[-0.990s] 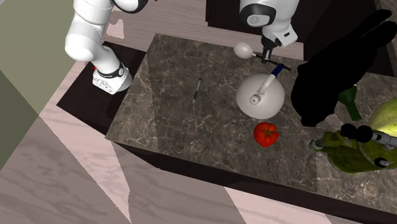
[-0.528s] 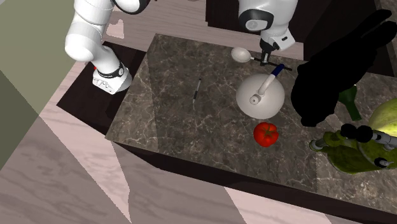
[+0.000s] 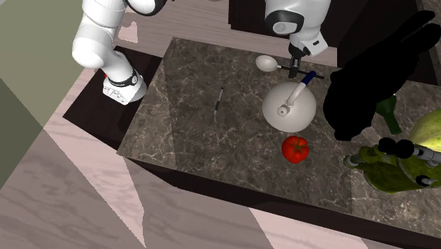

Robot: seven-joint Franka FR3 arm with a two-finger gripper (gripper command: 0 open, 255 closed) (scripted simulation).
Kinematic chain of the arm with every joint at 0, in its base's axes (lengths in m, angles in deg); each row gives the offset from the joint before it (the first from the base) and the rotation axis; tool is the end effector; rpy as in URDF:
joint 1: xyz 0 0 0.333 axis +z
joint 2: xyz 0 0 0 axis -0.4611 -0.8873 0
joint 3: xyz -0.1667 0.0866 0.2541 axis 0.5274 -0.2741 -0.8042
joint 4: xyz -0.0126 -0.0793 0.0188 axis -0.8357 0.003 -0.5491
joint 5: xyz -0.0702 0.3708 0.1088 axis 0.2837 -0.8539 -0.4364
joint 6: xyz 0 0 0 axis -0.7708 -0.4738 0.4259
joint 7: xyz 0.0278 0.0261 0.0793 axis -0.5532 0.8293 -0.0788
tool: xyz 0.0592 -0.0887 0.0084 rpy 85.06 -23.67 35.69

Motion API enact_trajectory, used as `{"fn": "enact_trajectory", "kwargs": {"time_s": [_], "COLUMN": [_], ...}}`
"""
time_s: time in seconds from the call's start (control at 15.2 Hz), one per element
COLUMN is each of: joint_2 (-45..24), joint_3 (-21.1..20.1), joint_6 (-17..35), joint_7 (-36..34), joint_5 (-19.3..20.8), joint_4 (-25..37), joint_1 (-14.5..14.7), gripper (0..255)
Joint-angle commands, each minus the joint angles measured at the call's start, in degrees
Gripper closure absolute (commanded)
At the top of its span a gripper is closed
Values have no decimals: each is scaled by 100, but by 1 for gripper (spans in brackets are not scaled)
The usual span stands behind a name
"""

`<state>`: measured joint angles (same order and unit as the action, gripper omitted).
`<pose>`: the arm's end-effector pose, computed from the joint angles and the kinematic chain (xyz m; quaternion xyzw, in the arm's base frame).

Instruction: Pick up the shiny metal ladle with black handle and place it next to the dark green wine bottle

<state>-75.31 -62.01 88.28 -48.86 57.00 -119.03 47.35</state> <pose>0.7161 0.2079 0.3451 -0.9968 -0.0320 -0.0537 0.0499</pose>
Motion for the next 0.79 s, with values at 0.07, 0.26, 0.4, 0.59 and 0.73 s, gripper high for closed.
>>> {"fn": "enact_trajectory", "kwargs": {"time_s": [0.07,0.26,0.4,0.59,0.73], "joint_2": [102,356,356,356,356], "joint_3": [9,33,33,33,33], "joint_6": [-125,-497,-496,-497,-497], "joint_7": [-7,-26,-26,-26,-26], "joint_5": [12,43,44,43,43], "joint_4": [23,141,140,141,141], "joint_1": [-2,-13,-13,-13,-13], "gripper": [0,0,0,0,0]}}
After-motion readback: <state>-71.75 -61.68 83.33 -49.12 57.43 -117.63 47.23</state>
